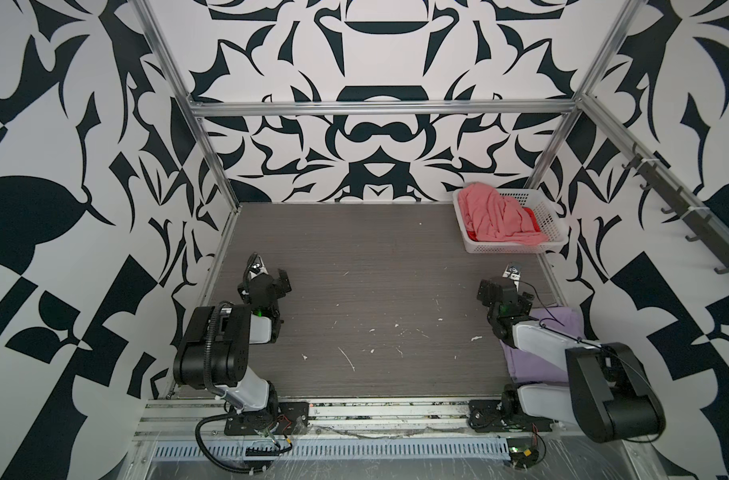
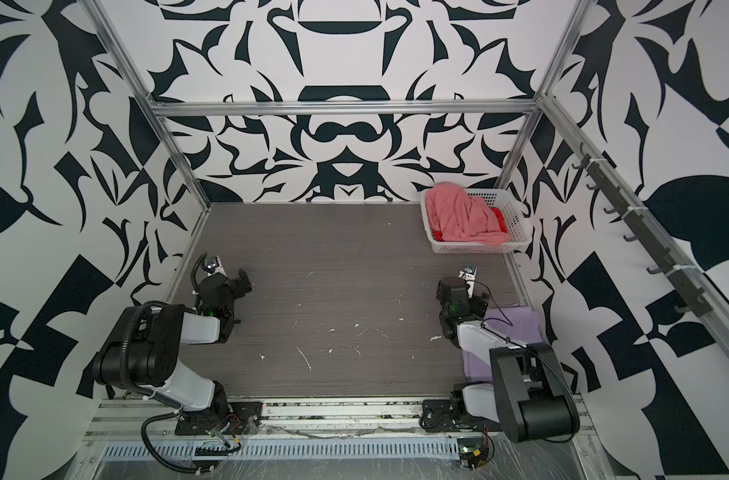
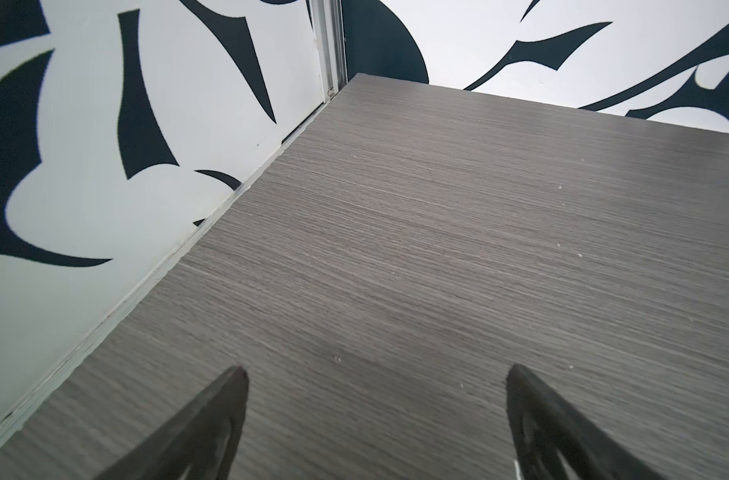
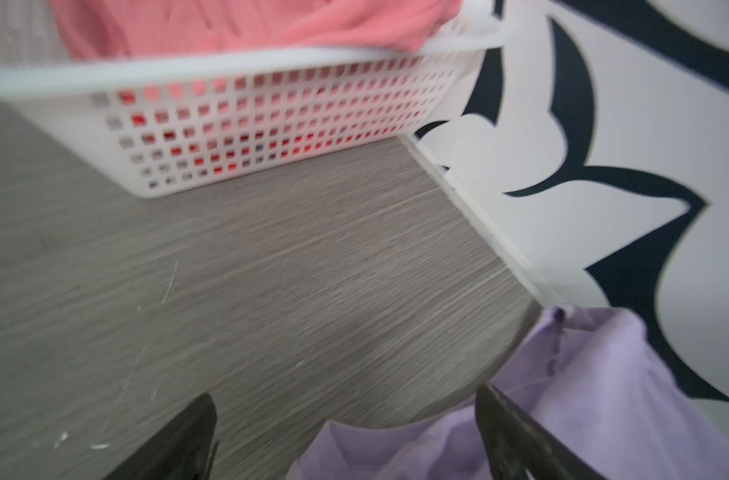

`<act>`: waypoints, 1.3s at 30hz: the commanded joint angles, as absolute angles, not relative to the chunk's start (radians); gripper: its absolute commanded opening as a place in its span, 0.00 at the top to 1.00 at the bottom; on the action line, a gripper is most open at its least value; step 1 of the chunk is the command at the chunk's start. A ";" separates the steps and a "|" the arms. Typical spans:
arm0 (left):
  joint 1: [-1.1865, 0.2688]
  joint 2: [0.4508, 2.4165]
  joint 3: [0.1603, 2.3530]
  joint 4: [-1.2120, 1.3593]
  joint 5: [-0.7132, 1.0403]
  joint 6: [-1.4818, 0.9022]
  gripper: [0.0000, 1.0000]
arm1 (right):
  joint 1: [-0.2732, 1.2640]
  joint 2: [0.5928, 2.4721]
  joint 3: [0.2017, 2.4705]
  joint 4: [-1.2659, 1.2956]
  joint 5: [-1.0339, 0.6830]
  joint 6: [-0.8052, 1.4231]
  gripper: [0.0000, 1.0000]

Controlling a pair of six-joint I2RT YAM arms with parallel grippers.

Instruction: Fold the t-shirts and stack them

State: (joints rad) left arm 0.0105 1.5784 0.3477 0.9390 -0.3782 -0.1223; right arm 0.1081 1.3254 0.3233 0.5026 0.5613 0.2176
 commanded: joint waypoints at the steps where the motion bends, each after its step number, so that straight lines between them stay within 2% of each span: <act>1: 0.014 1.570 0.356 0.978 -0.372 -0.121 0.01 | 0.095 1.353 0.297 0.837 0.501 0.137 0.02; 3: 0.014 1.569 0.355 0.979 -0.371 -0.121 0.01 | 0.084 1.417 0.307 0.860 0.463 0.134 0.05; 5: 0.014 1.570 0.357 0.979 -0.373 -0.121 0.01 | 0.086 1.507 0.300 0.973 0.355 0.068 0.12; 7: 0.014 1.568 0.356 0.976 -0.377 -0.124 0.01 | 0.101 1.580 0.317 1.041 0.349 0.035 0.11; 9: 0.014 1.570 0.356 0.979 -0.378 -0.124 0.01 | 0.100 1.539 0.337 0.922 0.326 0.062 0.08; 11: 0.014 1.575 0.363 0.970 -0.377 -0.123 0.01 | 0.099 1.568 0.337 0.974 0.320 0.043 0.03; 30: 0.013 1.569 0.353 0.984 -0.381 -0.125 0.01 | 0.098 1.552 0.333 0.951 0.325 0.050 0.00; 34: 0.014 1.569 0.355 0.982 -0.380 -0.125 0.01 | 0.098 1.555 0.352 0.923 0.239 0.010 0.00; 39: 0.014 1.569 0.353 0.982 -0.380 -0.126 0.01 | 0.098 1.554 0.353 0.919 0.231 0.006 0.00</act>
